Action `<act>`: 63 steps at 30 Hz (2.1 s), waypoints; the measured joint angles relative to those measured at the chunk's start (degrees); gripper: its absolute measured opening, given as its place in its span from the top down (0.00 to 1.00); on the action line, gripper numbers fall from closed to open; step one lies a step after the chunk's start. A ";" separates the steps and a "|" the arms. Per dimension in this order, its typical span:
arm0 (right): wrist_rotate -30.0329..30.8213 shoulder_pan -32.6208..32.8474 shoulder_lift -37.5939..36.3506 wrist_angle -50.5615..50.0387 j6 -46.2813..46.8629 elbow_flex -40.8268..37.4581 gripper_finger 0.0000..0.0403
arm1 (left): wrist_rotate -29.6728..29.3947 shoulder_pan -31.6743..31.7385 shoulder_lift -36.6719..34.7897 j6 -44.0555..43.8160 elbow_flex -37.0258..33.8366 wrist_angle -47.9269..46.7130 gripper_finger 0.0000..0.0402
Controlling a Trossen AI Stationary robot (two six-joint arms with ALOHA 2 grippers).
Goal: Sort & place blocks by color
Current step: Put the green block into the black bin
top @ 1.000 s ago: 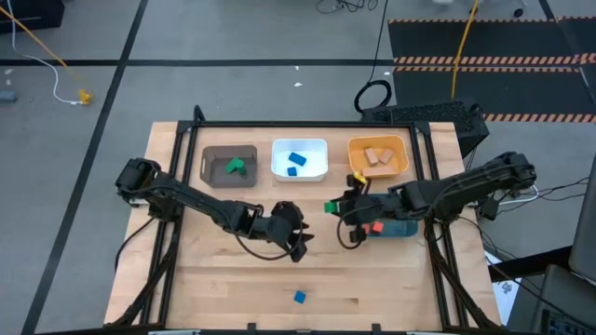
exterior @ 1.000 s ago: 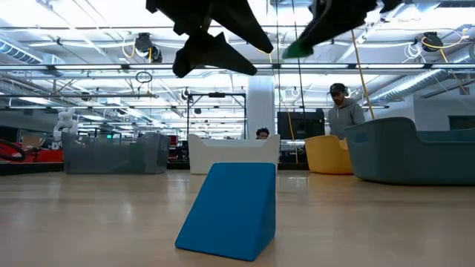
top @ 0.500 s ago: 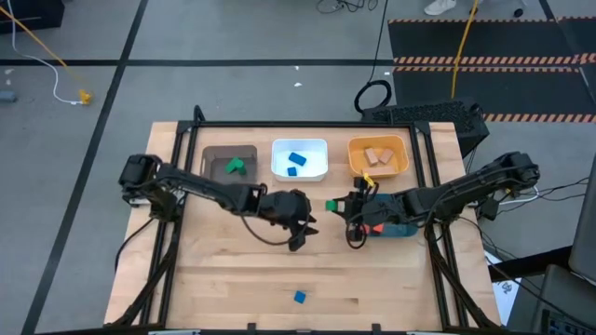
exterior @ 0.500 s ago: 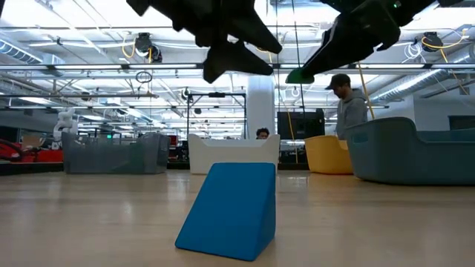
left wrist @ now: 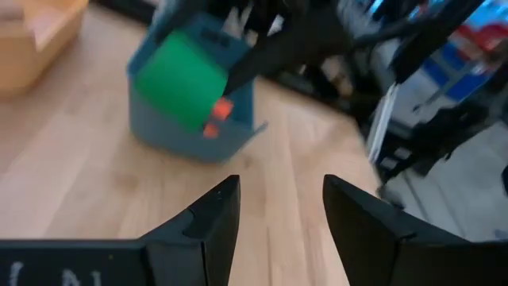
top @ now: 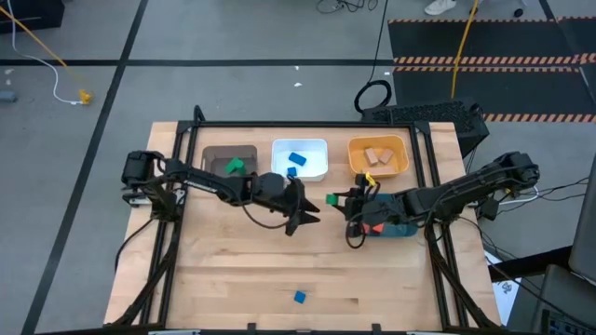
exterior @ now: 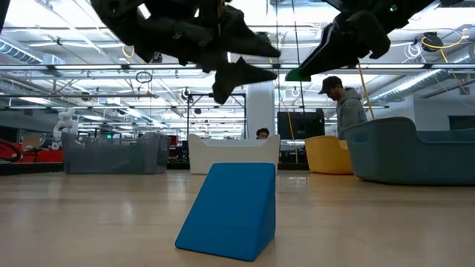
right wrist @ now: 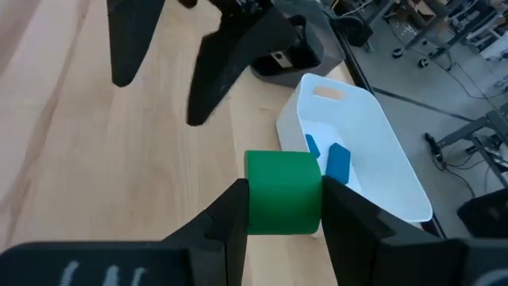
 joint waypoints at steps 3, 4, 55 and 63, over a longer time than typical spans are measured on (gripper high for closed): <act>-1.86 0.00 0.00 1.32 -0.09 0.00 0.71 | 0.03 0.63 -0.01 0.08 -1.03 4.57 0.55; -3.56 0.00 0.01 2.13 -0.93 0.00 0.71 | 0.03 1.03 -0.01 0.03 -1.00 4.74 0.55; -3.83 -0.92 0.17 17.97 -34.81 -0.02 0.66 | -1.00 4.61 -0.10 -11.50 -0.68 12.21 0.77; -2.91 -0.72 -0.12 19.57 -25.84 0.33 0.54 | -1.22 6.18 0.29 -11.30 -1.06 11.03 0.77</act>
